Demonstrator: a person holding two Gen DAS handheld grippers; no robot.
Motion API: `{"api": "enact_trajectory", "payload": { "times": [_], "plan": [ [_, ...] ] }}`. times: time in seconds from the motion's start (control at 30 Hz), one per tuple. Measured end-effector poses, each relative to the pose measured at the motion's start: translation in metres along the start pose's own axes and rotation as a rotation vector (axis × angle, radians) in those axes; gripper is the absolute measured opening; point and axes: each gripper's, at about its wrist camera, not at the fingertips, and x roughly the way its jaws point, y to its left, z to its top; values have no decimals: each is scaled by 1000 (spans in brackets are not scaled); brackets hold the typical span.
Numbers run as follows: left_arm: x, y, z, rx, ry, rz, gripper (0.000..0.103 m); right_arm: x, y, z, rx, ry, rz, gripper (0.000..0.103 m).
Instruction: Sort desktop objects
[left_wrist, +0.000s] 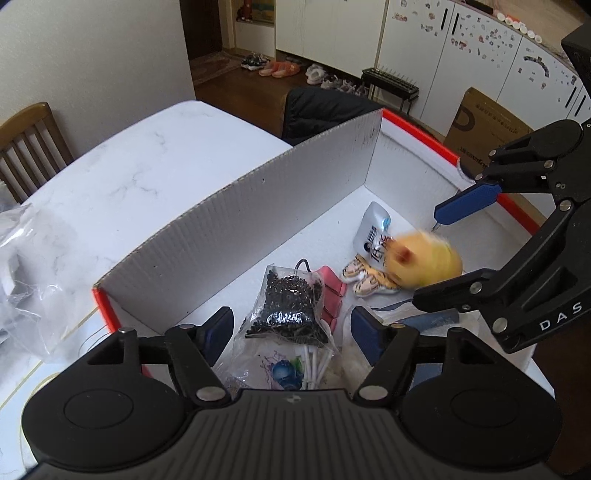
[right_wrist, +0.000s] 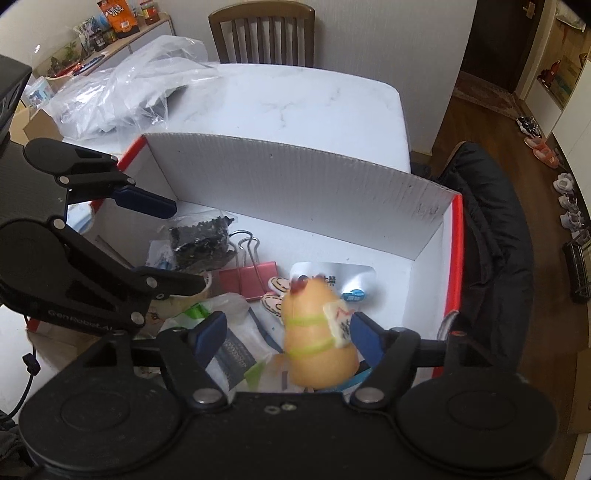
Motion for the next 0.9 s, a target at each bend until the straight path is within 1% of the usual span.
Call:
{"api": "enact_trajectory", "payload": {
  "times": [0.37, 0.67, 0.73, 0.77, 0.9],
  "plan": [
    [-37, -2, -10, -65, -82, -7, 69, -30, 10, -14, -10, -51, 17, 74],
    [-73, -13, -28, -106, -157, -7, 69, -55, 25, -28, -6, -113, 29, 74],
    [-79, -15, -32, -108, -169, -1, 72, -60, 27, -31, -7, -124, 33, 75],
    [-81, -15, -34, -112, -173, 1, 77, -62, 28, -32, -7, -127, 33, 76],
    [-87, -17, -42, -129, -179, 11, 79, -67, 33, -38, -5, -136, 37, 76]
  ]
}}
